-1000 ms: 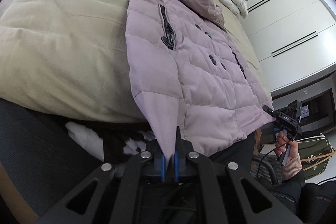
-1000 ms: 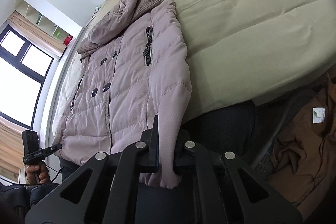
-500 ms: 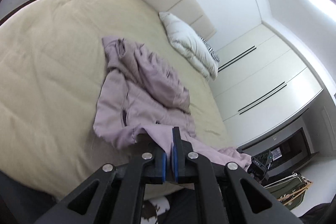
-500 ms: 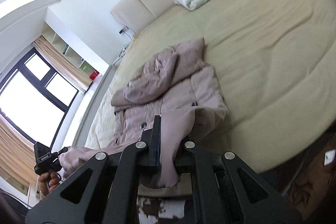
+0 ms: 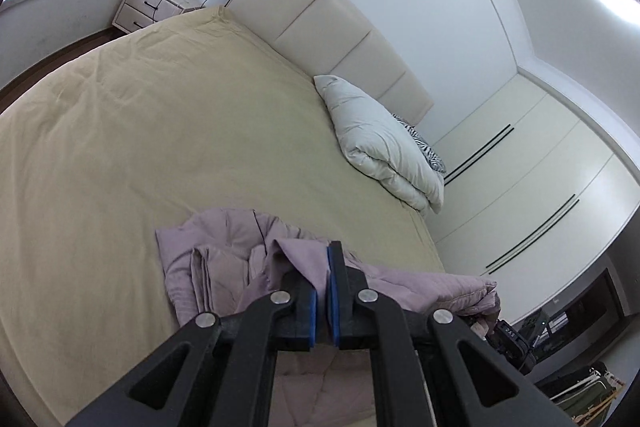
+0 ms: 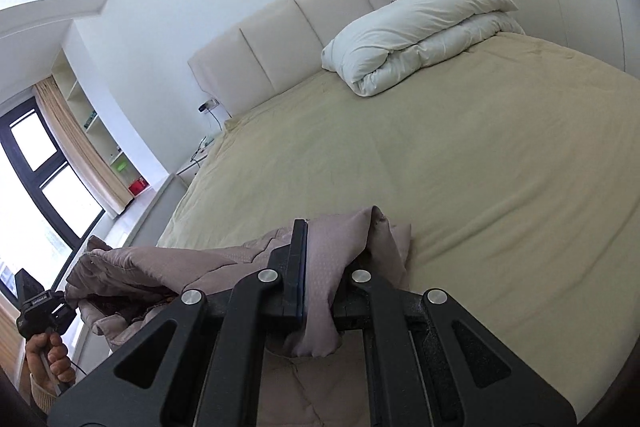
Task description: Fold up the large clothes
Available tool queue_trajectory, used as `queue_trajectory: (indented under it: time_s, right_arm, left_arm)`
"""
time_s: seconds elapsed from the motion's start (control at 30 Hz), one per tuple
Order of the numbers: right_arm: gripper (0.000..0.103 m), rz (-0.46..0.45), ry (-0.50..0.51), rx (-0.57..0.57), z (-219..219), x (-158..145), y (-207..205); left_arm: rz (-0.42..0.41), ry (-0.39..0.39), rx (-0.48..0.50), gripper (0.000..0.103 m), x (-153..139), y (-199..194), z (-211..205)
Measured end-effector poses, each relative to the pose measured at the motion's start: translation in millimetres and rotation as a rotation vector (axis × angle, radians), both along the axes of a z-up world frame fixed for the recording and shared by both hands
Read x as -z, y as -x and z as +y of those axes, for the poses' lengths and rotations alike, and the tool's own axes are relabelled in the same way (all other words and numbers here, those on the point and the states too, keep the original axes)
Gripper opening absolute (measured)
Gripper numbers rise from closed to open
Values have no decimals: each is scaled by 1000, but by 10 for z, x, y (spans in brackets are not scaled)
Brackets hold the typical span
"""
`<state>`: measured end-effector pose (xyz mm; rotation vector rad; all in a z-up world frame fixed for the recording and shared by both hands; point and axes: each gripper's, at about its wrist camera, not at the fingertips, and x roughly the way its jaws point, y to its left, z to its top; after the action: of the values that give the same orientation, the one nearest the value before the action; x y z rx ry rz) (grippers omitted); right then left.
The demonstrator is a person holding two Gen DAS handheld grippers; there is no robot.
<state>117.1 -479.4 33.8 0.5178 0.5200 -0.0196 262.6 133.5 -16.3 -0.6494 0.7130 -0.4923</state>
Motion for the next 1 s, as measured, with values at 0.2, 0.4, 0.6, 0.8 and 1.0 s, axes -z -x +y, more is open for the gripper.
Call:
queue_trajectory:
  time_s: [0.2,0.4,0.6,0.8,1.0]
  right_arm:
    - [6,90,80,16,36,421,-1300]
    - [8,200,19,66,-100,1250,-2035]
    - [14,233,-104,16,-213,1646,-2257]
    - [71,83,-204,26,-281,1229,-1823]
    - [69,194,102,-182,614,875,-1822]
  left_arm:
    - [87,-63,-59,6,476,-881,-114]
    - [215,-110,-101,11,1144,-1429,-240]
    - [172,-146,-113,29,1055,-1288,-275]
    - [-45,-251,-178,50,416,-736,-366]
    - [-144,-503,-30,50,329,-535,-1164]
